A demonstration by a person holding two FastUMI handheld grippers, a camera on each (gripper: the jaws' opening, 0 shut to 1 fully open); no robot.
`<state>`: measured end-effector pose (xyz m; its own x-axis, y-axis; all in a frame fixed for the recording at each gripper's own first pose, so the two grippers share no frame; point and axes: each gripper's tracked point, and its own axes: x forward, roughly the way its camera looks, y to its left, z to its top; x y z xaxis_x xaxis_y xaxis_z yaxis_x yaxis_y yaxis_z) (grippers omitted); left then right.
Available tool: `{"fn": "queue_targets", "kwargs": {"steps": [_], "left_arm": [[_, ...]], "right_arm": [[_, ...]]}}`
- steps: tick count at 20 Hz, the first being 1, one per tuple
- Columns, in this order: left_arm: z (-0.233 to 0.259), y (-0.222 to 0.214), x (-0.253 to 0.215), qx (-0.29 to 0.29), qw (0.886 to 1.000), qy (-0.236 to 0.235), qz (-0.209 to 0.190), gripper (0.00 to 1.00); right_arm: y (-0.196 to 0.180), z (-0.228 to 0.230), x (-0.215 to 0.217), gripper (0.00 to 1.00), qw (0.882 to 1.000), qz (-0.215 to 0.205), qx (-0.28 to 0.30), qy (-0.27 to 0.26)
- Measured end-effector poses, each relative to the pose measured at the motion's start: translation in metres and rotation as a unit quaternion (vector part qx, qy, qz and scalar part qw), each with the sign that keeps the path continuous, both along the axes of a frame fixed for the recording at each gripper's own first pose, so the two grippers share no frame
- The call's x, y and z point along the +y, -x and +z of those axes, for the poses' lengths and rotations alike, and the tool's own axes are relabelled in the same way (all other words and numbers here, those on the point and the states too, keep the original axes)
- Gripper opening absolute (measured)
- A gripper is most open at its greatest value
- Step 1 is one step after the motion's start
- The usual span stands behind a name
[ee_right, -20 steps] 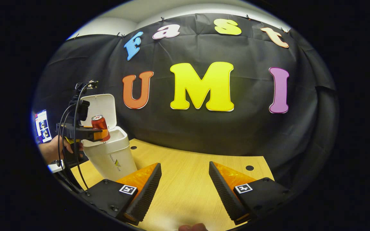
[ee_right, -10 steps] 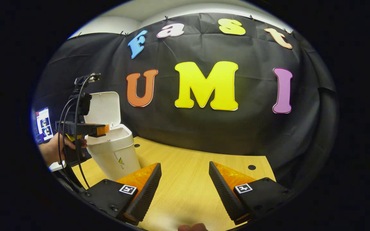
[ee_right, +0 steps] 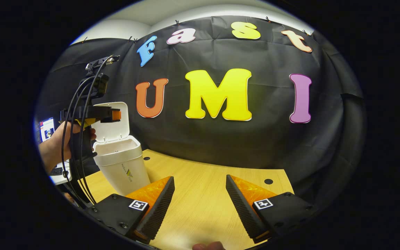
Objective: Press the lid of the desktop garbage bin to open it, pick up the crumpled paper on the desktop and throw it into the bin, then pick up the pop can on the desktop and drop it into the bin, and finally close the garbage bin lid.
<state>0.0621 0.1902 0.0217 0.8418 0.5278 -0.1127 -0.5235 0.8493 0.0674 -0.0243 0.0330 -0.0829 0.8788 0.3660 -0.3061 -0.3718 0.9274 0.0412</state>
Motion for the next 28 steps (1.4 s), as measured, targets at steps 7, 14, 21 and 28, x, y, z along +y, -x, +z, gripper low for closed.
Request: {"fn": "queue_targets", "kwargs": {"steps": [7,14,21,28], "left_arm": [[0.06,-0.01,0.04,-0.044,0.994,-0.006,0.097,0.88],[0.073,-0.032,0.108,-0.01,0.986,0.001,0.165,0.89],[0.038,-0.038,0.136,0.036,0.976,0.061,0.204,0.89],[0.028,-0.029,0.107,0.048,0.976,0.073,0.198,0.88]], "right_arm": [[-0.013,0.001,-0.02,0.94,1.0,-0.006,0.005,-0.003],[-0.029,0.002,-0.031,0.94,1.0,-0.018,0.008,0.008],[-0.04,0.006,-0.022,0.94,1.0,-0.025,0.006,0.011],[-0.033,0.001,-0.035,0.94,1.0,-0.02,0.008,0.004]]}}
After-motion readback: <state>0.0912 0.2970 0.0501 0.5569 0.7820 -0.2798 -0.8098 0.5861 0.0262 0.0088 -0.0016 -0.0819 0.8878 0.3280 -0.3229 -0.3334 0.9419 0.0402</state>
